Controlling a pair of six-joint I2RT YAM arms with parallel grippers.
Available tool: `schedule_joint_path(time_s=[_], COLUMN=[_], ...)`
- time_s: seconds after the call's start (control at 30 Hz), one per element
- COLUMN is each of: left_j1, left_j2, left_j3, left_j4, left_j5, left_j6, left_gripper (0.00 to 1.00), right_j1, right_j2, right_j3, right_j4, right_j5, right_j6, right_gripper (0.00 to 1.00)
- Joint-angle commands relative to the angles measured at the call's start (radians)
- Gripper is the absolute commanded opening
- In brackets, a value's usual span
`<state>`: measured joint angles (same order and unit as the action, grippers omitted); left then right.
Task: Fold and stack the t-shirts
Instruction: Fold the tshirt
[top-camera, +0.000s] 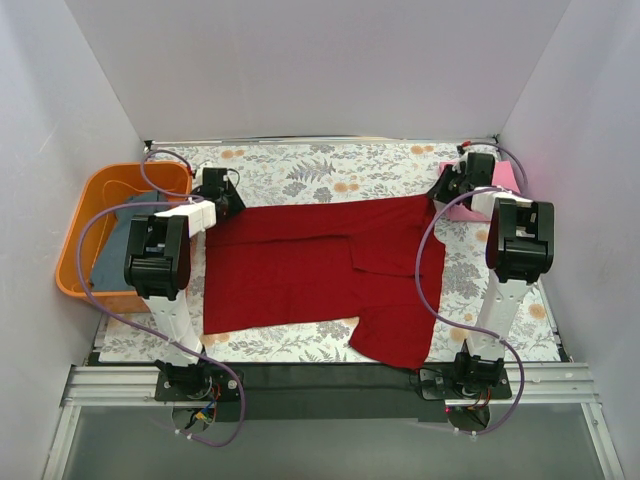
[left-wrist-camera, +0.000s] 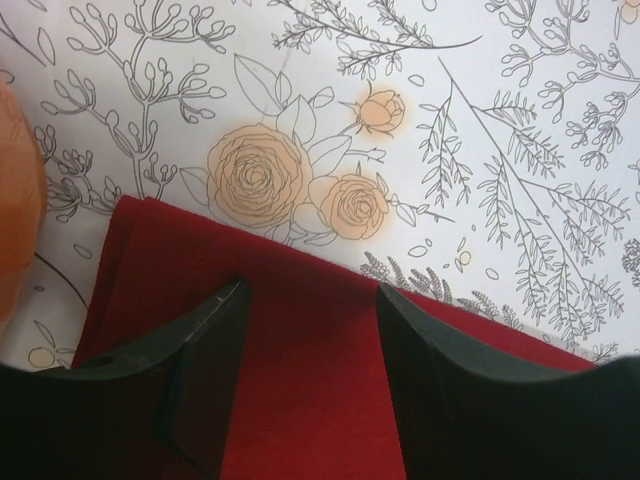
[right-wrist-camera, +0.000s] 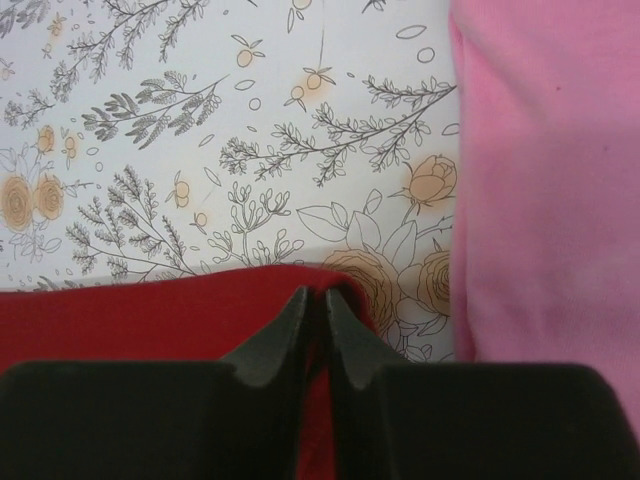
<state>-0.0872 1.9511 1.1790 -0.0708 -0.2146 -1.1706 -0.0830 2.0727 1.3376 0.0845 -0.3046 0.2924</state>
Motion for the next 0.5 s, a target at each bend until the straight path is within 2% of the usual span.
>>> schedule_joint_path(time_s=[0.0, 0.27, 0.47], left_j1=[0.024, 0.023, 0.006], left_j2=[0.048, -0.013, -0.138], left_j3=[0.014, 0.076, 0.065], left_j4=[-0.069, -0.063, -0.064], left_j5=[0.015, 0.109, 0.142], left_j6=[-0.003, 0.008, 0.003], left_gripper=[0.51, 0.62, 0.64], right_j1=[-0.008, 0.009, 0.064], right_j2=[-0.028, -0.156, -0.311], right_j3=[0.058, 0.038, -0.1], right_j4=[0.041, -0.017, -0.063], right_j5=[-0.024, 0.013, 0.082], right_j6=[-0.021, -0.056, -0.071], right_gripper=[0.19, 0.38, 0.47])
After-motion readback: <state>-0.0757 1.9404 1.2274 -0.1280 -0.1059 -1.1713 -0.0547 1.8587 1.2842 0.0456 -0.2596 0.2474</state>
